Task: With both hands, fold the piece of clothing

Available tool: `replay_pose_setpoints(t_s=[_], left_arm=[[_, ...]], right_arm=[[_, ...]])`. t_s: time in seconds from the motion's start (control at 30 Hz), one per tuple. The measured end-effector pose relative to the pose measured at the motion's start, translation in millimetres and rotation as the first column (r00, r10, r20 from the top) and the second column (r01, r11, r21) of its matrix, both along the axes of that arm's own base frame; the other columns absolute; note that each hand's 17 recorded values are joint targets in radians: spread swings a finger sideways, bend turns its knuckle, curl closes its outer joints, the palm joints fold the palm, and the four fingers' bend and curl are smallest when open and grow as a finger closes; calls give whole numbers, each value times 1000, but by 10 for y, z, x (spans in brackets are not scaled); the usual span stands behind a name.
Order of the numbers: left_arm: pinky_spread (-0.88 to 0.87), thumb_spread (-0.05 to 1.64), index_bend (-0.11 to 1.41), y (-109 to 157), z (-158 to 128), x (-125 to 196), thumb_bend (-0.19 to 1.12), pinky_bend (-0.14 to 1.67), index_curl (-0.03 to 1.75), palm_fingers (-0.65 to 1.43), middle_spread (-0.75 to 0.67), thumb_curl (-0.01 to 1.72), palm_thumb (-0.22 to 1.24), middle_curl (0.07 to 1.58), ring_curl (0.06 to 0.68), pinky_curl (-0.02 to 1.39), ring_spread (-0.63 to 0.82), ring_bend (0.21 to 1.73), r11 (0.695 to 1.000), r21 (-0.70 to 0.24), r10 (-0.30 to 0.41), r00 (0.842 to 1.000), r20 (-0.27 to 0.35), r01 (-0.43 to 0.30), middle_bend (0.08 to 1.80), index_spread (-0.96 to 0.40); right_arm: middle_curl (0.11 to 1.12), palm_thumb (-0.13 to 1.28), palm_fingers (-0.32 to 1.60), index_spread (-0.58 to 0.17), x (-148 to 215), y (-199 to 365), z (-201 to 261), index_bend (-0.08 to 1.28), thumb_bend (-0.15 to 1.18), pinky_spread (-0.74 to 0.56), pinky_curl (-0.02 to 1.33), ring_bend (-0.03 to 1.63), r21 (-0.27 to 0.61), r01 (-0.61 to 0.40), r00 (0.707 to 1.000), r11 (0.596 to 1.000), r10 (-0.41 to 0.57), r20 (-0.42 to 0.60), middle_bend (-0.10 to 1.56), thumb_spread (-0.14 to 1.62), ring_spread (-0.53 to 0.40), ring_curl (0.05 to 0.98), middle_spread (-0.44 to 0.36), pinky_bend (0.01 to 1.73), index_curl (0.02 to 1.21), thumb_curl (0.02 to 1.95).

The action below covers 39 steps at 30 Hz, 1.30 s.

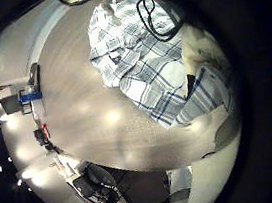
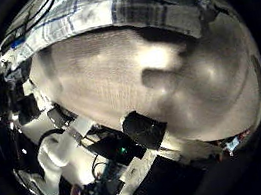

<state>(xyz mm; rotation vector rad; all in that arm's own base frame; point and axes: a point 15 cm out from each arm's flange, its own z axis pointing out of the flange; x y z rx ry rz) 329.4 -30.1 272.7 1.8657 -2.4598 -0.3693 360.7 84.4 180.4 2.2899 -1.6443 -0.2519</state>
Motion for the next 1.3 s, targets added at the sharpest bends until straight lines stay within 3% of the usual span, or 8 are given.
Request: replay_pose_setpoints(t_s=[0.07, 0.2, 0.37, 0.53, 0.73, 0.87, 1.1, 1.3], left_arm=[[-615, 1139, 447, 0, 23, 2, -13, 1125, 1169, 881, -579, 516, 793, 1020, 540, 815, -445, 1444, 1000, -1, 0, 1000, 4, 0, 986, -662], [-617, 1140, 428, 11, 72, -31, -14, 1127, 1223, 877, -587, 518, 793, 1035, 538, 823, -445, 1447, 1000, 1, -4, 1000, 0, 4, 984, -673], [-619, 1140, 403, 41, 150, -117, -13, 1124, 1277, 878, -595, 521, 792, 1049, 535, 831, -445, 1449, 1000, 2, -19, 1000, -21, 19, 977, -680], [-621, 1139, 372, 55, 272, -236, -15, 1112, 1320, 876, -600, 523, 790, 1061, 533, 834, -444, 1452, 999, -8, -42, 998, -38, 41, 968, -682], [-623, 1138, 342, 51, 465, -367, -15, 1104, 1362, 888, -605, 526, 785, 1071, 529, 838, -444, 1446, 998, -28, -66, 996, -61, 65, 953, -679], [-623, 1138, 323, 65, 662, -430, -14, 1097, 1384, 894, -609, 529, 784, 1078, 525, 840, -444, 1438, 997, -30, -72, 995, -69, 70, 942, -675], [-623, 1136, 290, 142, 942, -333, -15, 1087, 1415, 911, -614, 529, 774, 1084, 520, 842, -445, 1425, 999, -25, -44, 997, -58, 42, 916, -664], [-628, 1135, 263, 252, 865, 48, -16, 1064, 1437, 912, -621, 528, 768, 1091, 519, 843, -447, 1417, 1000, -13, -3, 998, -68, 2, 902, -652]], right_arm=[[473, 434, 591, -316, -10, 50, -19, 158, -10, -277, 35, 1042, -4, -9, 1000, 1000, 9, 5, 516, 1063, -279, 304, -226, 1038, 333, 328], [567, 620, 1100, -413, 6, 149, -2, 287, 41, -410, 123, 1147, -3, -4, 1000, 1000, 4, 29, 675, 1101, -291, 365, -283, 1211, 398, 373], [694, 787, 1287, -443, 69, 148, 147, 654, 95, -335, 219, 1207, 16, -2, 993, 1000, 0, 116, 906, 1189, -258, 443, -281, 1335, 595, 411], [784, 883, 1183, -415, -3, 120, 395, 862, 126, -261, 296, 1320, 29, -4, 986, 1000, -1, 164, 1066, 1252, -240, 515, -254, 1461, 735, 459], [839, 905, 1100, -385, -335, 14, 752, 953, 105, -213, 359, 1394, 14, 1, 992, 1000, -3, 130, 1158, 1264, -224, 575, -232, 1528, 822, 495], [862, 918, 1070, -367, -356, 3, 1099, 978, 87, -194, 400, 1414, 32, 3, 981, 999, -9, 194, 1193, 1271, -220, 605, -219, 1547, 864, 520], [878, 946, 1055, -350, -35, 99, 1796, 991, 61, -182, 448, 1421, 75, 16, 945, 997, -40, 325, 1212, 1265, -220, 635, -203, 1536, 904, 553], [884, 950, 1050, -343, 465, 268, 1869, 986, 31, -179, 486, 1416, 78, 30, 941, 997, -54, 335, 1215, 1263, -220, 654, -196, 1518, 926, 573]])
